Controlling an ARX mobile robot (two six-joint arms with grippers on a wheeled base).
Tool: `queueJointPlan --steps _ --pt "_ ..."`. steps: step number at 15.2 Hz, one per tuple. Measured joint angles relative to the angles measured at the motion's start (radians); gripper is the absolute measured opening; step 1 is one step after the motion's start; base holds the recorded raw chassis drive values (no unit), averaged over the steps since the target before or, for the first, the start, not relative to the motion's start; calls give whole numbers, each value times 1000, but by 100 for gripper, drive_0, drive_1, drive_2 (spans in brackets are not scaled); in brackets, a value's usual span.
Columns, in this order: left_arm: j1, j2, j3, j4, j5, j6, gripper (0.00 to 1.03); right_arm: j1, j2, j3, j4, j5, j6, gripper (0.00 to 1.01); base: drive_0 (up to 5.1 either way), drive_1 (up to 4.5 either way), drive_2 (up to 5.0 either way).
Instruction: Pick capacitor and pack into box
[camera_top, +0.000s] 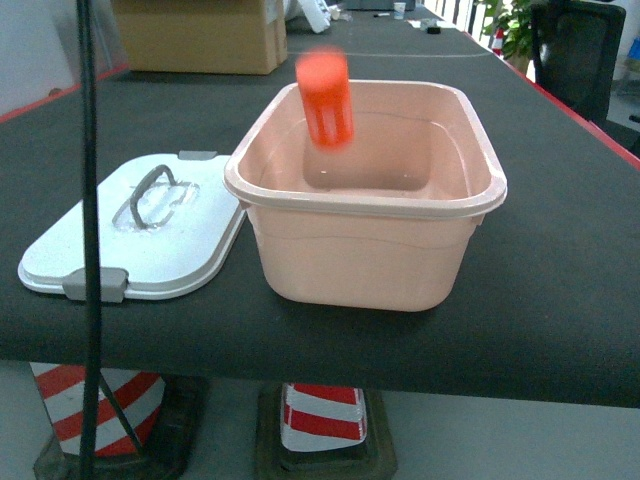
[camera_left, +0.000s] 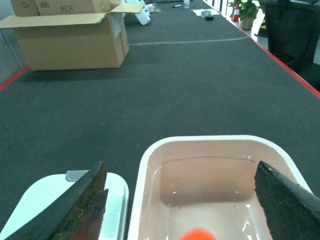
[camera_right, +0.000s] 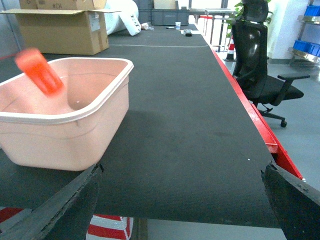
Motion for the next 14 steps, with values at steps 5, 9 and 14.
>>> queueJointPlan --steps 5,9,14 --pt "10 -61 -106 175 -180 6 98 0 0 0 0 0 0 98 0 0 0" --pt "395 -15 -212 154 -23 -24 98 0 0 0 0 0 0 98 0 0 0" --pt "417 108 -158 125 79 -47 98 0 0 0 0 0 0 98 0 0 0"
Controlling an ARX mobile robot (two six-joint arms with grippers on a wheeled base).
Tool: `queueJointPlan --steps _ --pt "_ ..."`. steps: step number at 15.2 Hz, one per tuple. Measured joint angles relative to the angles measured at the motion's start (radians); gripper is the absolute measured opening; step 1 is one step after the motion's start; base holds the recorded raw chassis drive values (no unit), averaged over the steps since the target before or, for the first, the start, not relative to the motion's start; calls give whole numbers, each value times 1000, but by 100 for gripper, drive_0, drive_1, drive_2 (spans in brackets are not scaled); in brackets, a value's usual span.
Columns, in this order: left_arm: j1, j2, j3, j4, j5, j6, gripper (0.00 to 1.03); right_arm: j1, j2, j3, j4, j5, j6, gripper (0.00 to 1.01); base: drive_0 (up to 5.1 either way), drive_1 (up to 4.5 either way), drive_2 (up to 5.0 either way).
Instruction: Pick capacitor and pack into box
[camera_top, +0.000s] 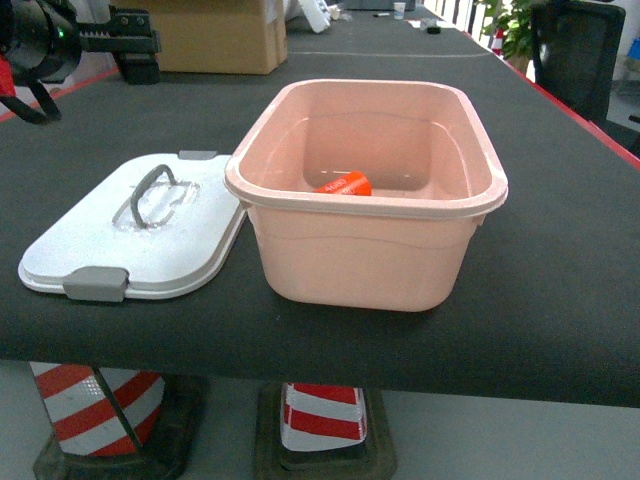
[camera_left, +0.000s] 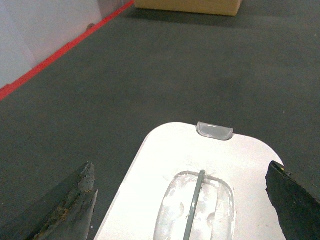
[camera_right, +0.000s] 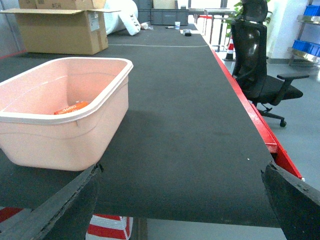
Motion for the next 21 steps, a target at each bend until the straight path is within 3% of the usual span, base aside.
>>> queueJointPlan --steps 3,6,9,14,21 --pt "22 68 31 -5 20 -8 98 0 0 0 0 0 0 98 0 0 0" --pt "48 211 103 -43 85 -6 98 0 0 0 0 0 0 98 0 0 0" --pt "51 310 211 -119 151 28 98 0 0 0 0 0 0 98 0 0 0" --pt "51 377 278 -235 177 51 98 0 0 0 0 0 0 98 0 0 0" --pt "50 389 285 -266 152 62 21 0 0 0 0 0 0 98 0 0 0"
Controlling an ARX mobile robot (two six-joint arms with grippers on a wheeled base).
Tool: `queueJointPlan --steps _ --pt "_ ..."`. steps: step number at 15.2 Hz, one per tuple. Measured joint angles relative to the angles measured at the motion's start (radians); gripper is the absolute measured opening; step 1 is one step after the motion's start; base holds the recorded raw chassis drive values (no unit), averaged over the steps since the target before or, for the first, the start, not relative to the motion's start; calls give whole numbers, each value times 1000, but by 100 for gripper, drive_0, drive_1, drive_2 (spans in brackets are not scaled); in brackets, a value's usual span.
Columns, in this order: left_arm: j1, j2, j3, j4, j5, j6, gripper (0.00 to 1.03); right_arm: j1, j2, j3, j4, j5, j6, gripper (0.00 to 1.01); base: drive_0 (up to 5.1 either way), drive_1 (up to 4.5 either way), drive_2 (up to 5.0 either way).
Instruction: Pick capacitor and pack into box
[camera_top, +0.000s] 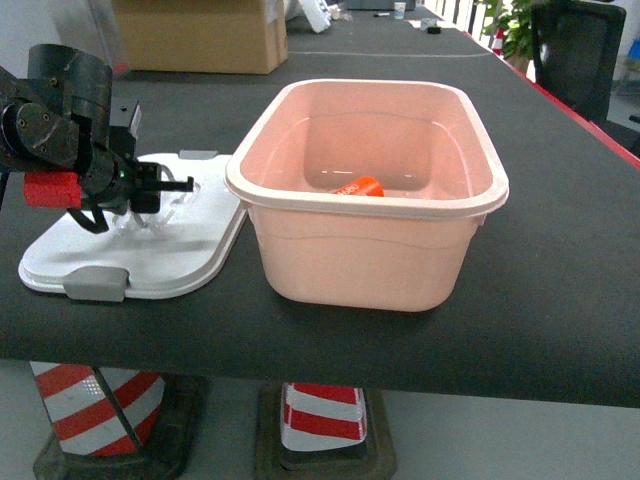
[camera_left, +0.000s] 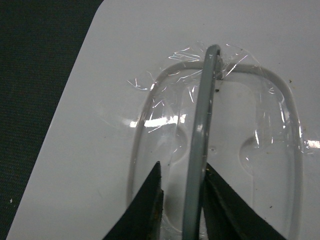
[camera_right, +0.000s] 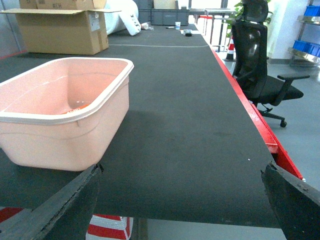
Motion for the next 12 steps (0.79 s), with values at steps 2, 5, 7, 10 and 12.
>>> queueJointPlan --steps 2,5,7,10,12 --pt "-2 0 0 -2 0 6 2 0 0 0 0 0 0 98 0 0 0" --pt "-1 -5 17 -16 -28 -11 2 0 0 0 0 0 0 98 0 0 0" --pt "6 -39 62 -39 -37 -9 2 0 0 0 0 0 0 98 0 0 0" --pt "6 -120 235 -129 -44 -10 2 0 0 0 0 0 0 98 0 0 0" --pt "-28 -158 374 -241 -53 -33 2 0 0 0 0 0 0 98 0 0 0"
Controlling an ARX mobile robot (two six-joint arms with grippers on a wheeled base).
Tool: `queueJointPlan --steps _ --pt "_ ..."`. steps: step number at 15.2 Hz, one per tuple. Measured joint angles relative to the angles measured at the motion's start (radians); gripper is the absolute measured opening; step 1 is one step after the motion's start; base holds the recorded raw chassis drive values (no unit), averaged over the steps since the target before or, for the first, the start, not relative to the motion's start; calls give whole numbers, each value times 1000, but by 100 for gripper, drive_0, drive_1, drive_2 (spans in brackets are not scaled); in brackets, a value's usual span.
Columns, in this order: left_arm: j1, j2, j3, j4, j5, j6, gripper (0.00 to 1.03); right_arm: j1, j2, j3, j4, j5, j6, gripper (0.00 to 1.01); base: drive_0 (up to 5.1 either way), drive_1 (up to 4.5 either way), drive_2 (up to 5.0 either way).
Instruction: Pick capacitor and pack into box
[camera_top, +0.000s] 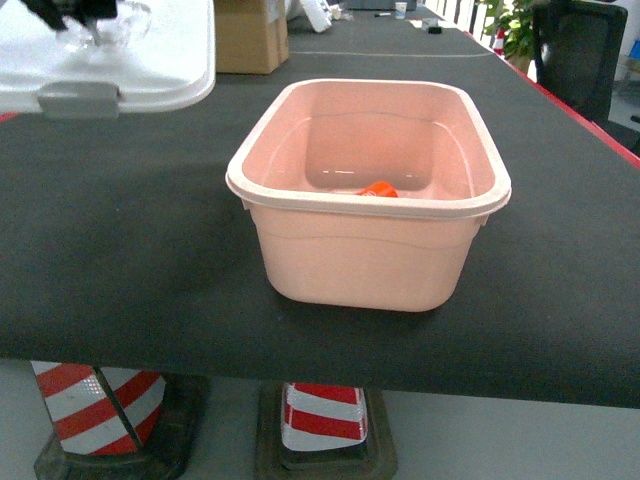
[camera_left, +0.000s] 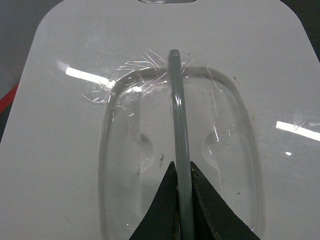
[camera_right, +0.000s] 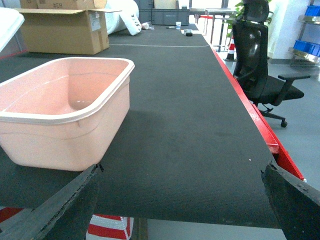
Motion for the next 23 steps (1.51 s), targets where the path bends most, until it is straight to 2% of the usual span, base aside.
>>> queueJointPlan --steps 1,2,3,5,8,10,12,15,23 --pt "-76 -4 89 -102 -19 -34 2 0 0 0 0 0 0 98 0 0 0" --pt "-204 1 190 -213 -26 -69 2 0 0 0 0 0 0 98 0 0 0" --pt "-257 9 249 -260 -24 -85 2 0 0 0 0 0 0 98 0 0 0" --pt "-315 10 266 -283 -42 -89 2 0 0 0 0 0 0 98 0 0 0" --pt "-393 10 154 -278 -64 -112 2 0 0 0 0 0 0 98 0 0 0" --pt "-423 10 136 -282 -68 -124 2 0 0 0 0 0 0 98 0 0 0" --pt "-448 9 124 -282 -71 -154 2 0 0 0 0 0 0 98 0 0 0" --pt "-459 9 72 -290 -68 -193 2 0 0 0 0 0 0 98 0 0 0" --pt "-477 9 -6 -283 -63 -219 2 0 0 0 0 0 0 98 0 0 0"
